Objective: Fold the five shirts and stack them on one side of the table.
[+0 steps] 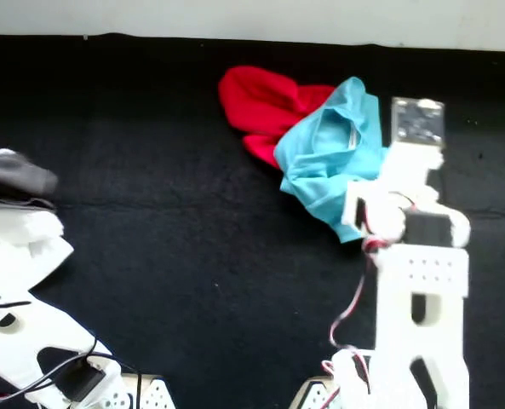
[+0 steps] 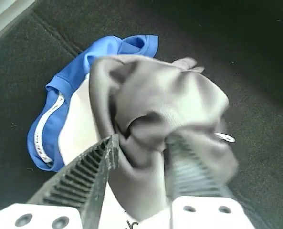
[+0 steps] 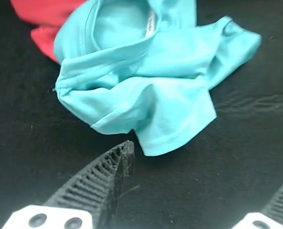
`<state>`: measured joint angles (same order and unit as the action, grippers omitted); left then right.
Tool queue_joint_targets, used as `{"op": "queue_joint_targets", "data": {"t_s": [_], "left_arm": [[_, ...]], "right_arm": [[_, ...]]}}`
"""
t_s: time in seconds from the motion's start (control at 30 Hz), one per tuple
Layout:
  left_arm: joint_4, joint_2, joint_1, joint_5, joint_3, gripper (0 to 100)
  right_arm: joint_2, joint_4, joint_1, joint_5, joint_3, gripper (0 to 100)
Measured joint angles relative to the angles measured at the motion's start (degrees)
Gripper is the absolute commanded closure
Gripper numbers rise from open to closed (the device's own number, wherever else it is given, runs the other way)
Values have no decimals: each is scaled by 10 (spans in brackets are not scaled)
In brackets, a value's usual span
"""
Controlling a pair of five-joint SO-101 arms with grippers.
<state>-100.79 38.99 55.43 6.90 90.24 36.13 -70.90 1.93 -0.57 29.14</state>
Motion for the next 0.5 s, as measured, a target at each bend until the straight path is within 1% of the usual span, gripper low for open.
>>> {"op": "queue_joint_targets", "data": {"t_s": [0.13,0.23,0.3,0.4,0.43,0.47,0.5], "left_arm": [[0,-16,4,1,0,744],[0,-44,2,1,-1,744],[0,-59,-13,1,-1,744],[0,-66,-57,1,-2,745],[0,-66,-76,1,-2,745],[0,-66,-95,1,-4,745],[0,-66,-115,1,-8,745]], "right_arm": [[-97,18,21,0,-6,545],[-171,35,28,0,-37,545],[-223,47,28,0,-62,545],[-306,55,27,0,-101,550],[-334,55,27,0,-114,574],[-361,55,27,0,-129,622],[-389,55,27,0,-142,694]]}}
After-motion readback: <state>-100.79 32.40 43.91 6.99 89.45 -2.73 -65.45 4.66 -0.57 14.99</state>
